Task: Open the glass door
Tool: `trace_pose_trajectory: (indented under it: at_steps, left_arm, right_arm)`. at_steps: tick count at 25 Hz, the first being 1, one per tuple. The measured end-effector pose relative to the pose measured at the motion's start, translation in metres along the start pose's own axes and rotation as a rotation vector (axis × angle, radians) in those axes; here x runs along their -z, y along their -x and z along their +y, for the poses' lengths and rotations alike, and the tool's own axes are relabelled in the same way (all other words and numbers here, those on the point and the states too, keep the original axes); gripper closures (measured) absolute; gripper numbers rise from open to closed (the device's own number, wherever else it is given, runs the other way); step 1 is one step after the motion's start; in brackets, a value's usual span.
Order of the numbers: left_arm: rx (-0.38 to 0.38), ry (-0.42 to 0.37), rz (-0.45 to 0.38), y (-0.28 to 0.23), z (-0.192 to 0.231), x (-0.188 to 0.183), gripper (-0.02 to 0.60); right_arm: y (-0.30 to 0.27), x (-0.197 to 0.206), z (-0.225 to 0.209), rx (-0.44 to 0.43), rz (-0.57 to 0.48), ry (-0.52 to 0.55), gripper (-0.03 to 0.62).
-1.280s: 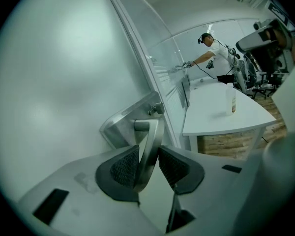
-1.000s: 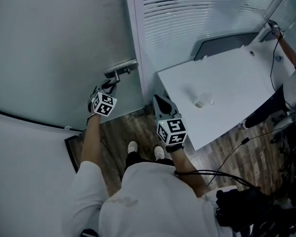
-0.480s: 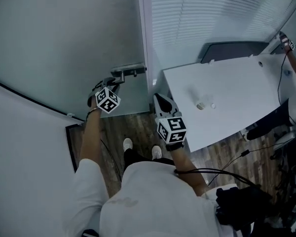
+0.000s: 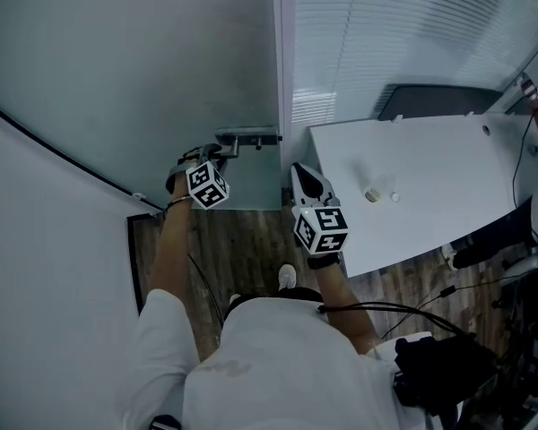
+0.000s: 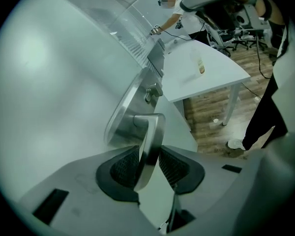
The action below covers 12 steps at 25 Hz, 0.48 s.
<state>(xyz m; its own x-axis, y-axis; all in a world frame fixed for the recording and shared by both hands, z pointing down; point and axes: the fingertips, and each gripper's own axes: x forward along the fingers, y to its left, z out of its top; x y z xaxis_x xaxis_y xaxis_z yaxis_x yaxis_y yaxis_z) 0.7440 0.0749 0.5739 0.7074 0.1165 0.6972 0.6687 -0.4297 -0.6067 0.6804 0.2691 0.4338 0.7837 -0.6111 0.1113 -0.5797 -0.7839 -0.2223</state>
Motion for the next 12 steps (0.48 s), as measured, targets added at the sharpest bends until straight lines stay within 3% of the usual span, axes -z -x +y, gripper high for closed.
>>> trace_pose_trajectory:
  at_steps: [12]
  left_arm:
    - [-0.033, -0.018, -0.063, 0.054, -0.046, 0.022, 0.474]
  right_arm:
    - [0.049, 0.042, 0.061, 0.051, 0.025, -0.026, 0.592]
